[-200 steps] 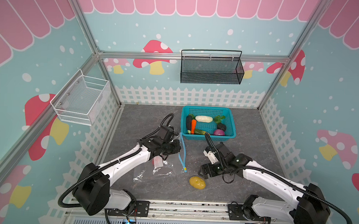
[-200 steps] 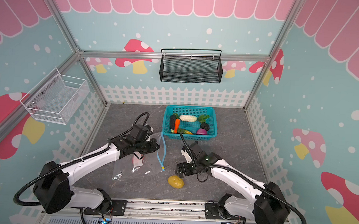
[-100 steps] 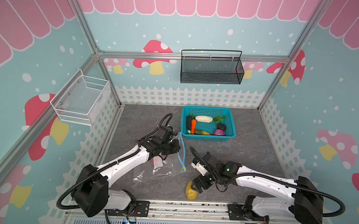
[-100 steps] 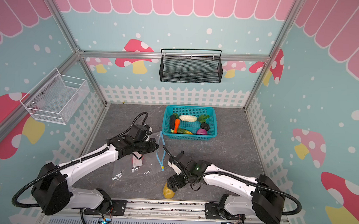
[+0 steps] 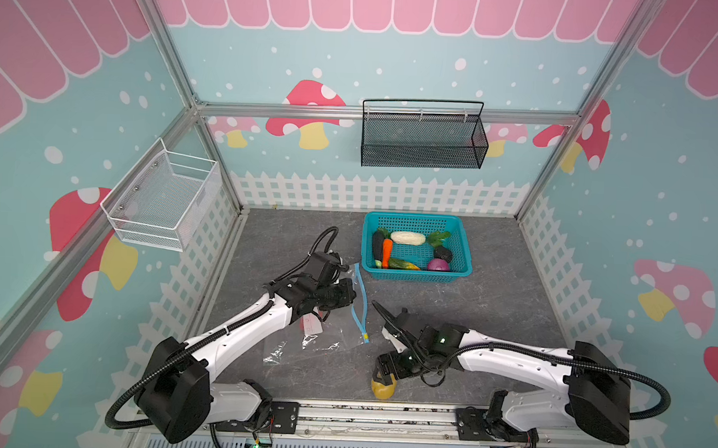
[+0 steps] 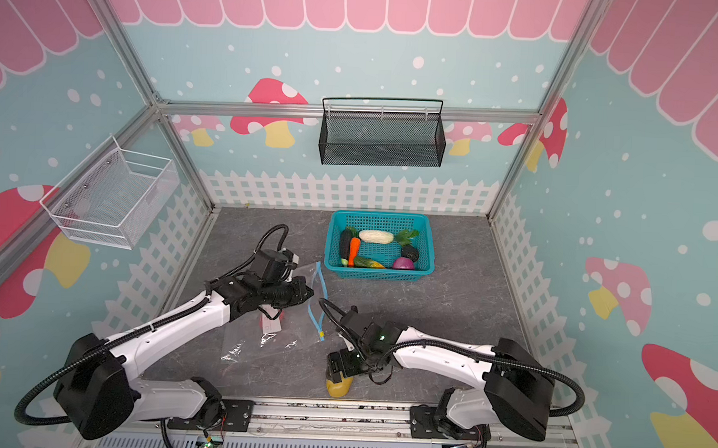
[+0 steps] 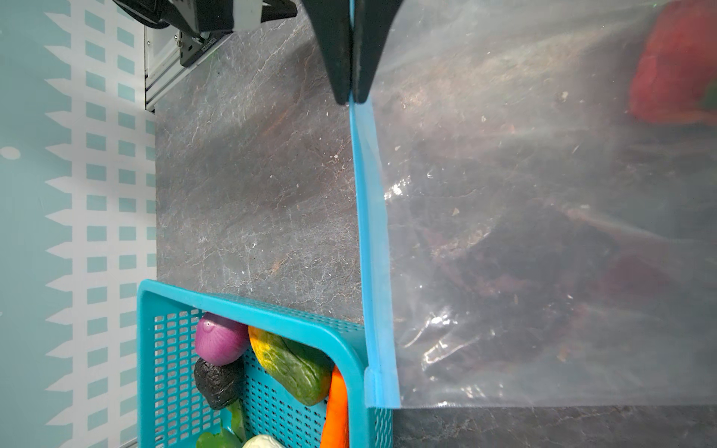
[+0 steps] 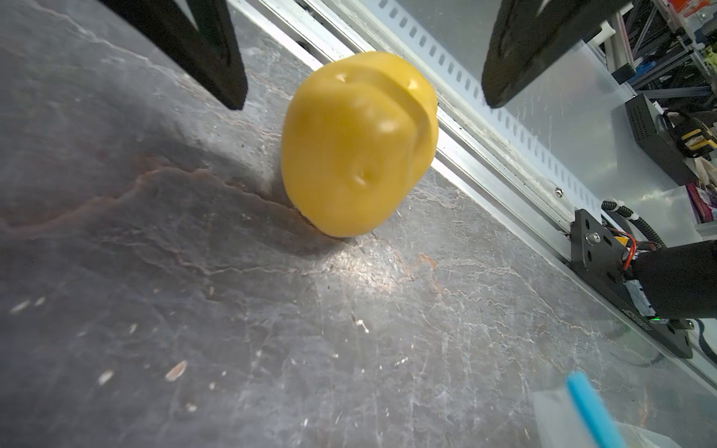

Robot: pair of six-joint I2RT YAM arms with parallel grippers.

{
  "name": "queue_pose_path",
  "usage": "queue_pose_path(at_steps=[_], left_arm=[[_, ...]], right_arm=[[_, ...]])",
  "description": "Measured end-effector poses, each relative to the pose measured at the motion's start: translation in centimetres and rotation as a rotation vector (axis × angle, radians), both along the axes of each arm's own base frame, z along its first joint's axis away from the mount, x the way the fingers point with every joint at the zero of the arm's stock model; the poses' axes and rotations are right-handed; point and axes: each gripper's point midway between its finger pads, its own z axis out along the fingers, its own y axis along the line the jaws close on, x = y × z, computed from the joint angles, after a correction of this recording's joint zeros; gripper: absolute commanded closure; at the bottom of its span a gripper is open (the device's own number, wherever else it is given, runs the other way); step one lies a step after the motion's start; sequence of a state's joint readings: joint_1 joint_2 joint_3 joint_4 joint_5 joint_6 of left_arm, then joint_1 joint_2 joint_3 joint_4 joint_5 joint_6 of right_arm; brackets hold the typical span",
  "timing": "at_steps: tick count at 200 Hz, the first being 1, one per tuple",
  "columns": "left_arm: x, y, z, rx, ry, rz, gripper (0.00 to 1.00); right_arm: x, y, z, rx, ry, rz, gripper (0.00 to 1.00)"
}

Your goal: Place the food in the zip-top bag and seal the zipper

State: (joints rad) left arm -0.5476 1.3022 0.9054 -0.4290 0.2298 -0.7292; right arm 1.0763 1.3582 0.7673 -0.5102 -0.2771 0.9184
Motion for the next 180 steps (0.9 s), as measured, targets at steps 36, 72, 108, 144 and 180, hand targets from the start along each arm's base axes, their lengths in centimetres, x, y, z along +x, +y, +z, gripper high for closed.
queue_pose_path(at_steps=[36, 72, 108, 144, 180], left_arm=[[-0.4, 0.5, -0.1, -0.003, -0.001, 0.005, 1.00], [-0.8, 0.8, 0.0, -0.008, -0.005, 0.007, 1.00], [-0.9, 1.1, 0.3, -0.013, -0.014, 0.013, 1.00], [-0.8, 1.1, 0.3, -0.013, -0.013, 0.014, 1.00], [-0.8, 1.1, 0.3, -0.014, -0.013, 0.014, 1.00]], right_arm=[[-0.8, -0.3, -2.0, -0.077, 0.048, -0.025, 0.02], [-0.8, 0.1, -2.9, -0.128, 0.050, -0.016, 0.04], [-0.3, -0.2, -3.1, -0.163, 0.027, -0.020, 0.21], [-0.2, -0.6, -3.4, -0.189, 0.023, -0.018, 0.27], [0.0, -0.7, -3.4, -0.203, 0.006, -0.010, 0.31]])
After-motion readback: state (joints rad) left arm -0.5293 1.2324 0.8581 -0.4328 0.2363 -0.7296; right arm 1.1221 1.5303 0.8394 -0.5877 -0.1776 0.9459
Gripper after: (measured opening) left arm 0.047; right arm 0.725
